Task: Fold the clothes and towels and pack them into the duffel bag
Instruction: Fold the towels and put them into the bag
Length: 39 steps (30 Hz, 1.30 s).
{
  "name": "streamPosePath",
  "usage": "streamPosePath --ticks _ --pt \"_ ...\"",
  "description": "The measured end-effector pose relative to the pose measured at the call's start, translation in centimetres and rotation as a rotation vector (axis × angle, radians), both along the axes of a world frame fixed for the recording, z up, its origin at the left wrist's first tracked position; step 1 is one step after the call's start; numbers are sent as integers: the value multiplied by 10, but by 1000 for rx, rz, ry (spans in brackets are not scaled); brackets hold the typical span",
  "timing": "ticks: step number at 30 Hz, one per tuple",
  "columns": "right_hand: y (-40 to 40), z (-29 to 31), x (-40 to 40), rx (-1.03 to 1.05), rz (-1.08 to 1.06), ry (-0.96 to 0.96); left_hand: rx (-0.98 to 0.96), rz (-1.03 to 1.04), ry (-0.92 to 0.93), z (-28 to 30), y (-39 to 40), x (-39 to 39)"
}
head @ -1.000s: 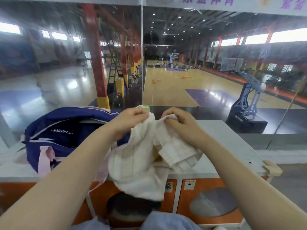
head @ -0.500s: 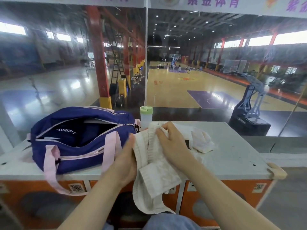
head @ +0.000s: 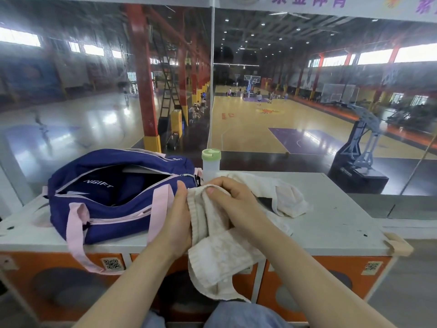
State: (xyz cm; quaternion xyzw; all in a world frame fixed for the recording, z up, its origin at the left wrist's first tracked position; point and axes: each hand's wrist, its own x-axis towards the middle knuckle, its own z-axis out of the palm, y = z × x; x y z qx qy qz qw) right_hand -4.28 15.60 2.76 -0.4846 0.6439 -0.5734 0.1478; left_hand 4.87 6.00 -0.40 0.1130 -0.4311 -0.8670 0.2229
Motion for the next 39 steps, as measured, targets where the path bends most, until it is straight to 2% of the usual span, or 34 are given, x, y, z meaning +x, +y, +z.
streamPosePath --ticks 3,6,11,16,20,22,24,30,35,37,39 --pt "-1 1 2 48 88 -225 4 -20 49 1 -1 1" --pt "-4 -4 8 144 79 -378 -34 -33 91 4 2 -3" --pt "-13 -10 18 187 -167 -213 -134 62 54 1 5 -5" --pt "-12 -7 27 212 -236 -41 -192 74 64 -4 4 0" --pt "-11 -6 24 211 -209 7 -434 111 27 -2 1 5" --pt "-9 -6 14 208 -164 102 -485 125 -12 5 -5 9" --pt "-3 -3 -4 248 -47 249 -615 108 -49 18 -10 17" --pt "20 19 -55 648 95 503 -1022 95 -178 78 -28 38" --pt "46 50 -64 1071 171 490 -1155 120 -163 125 -56 53" --pt "54 58 -70 1150 96 526 -1279 158 -227 136 -69 58" --pt "59 69 -77 1194 -15 646 -1466 173 -353 140 -77 60"
